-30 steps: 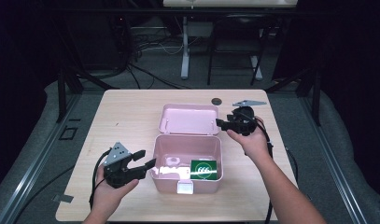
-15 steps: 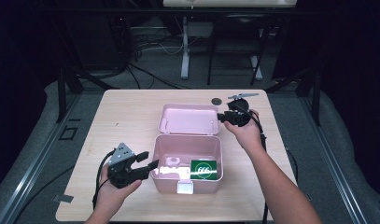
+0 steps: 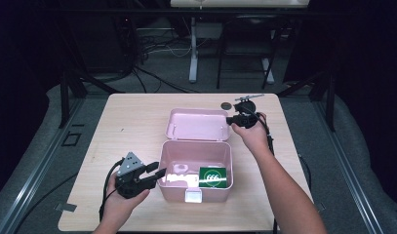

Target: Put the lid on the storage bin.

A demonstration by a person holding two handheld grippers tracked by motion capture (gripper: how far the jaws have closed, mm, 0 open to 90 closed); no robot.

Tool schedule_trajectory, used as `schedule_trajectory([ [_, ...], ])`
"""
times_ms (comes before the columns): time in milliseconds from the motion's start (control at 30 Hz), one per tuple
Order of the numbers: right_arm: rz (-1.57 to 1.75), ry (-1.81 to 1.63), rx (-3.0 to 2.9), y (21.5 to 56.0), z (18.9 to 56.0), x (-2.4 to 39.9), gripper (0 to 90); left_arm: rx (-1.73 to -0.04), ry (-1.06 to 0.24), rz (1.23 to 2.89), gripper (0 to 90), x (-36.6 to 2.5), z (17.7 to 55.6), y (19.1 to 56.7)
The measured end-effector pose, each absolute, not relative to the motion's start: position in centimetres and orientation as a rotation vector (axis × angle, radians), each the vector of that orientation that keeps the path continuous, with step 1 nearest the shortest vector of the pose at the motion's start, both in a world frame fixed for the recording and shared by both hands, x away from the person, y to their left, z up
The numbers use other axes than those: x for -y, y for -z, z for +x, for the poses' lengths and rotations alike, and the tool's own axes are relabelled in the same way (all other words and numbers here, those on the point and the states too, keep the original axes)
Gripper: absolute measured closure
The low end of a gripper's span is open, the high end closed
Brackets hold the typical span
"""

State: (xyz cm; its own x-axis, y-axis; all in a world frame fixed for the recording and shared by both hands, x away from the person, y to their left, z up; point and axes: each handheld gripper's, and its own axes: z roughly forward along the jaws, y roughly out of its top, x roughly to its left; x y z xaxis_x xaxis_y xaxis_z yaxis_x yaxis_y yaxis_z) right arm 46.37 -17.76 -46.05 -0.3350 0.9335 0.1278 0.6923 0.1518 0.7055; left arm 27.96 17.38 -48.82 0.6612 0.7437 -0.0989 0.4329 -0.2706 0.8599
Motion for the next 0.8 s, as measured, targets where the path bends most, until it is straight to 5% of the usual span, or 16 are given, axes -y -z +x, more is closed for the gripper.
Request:
schedule_trajectory([
  [800, 1.731, -0.910, -2.061, 46.6, 48.9, 17.0, 71.6, -0.947, -0.383, 1.890, 65.6, -17.6, 28.1, 49.4],
])
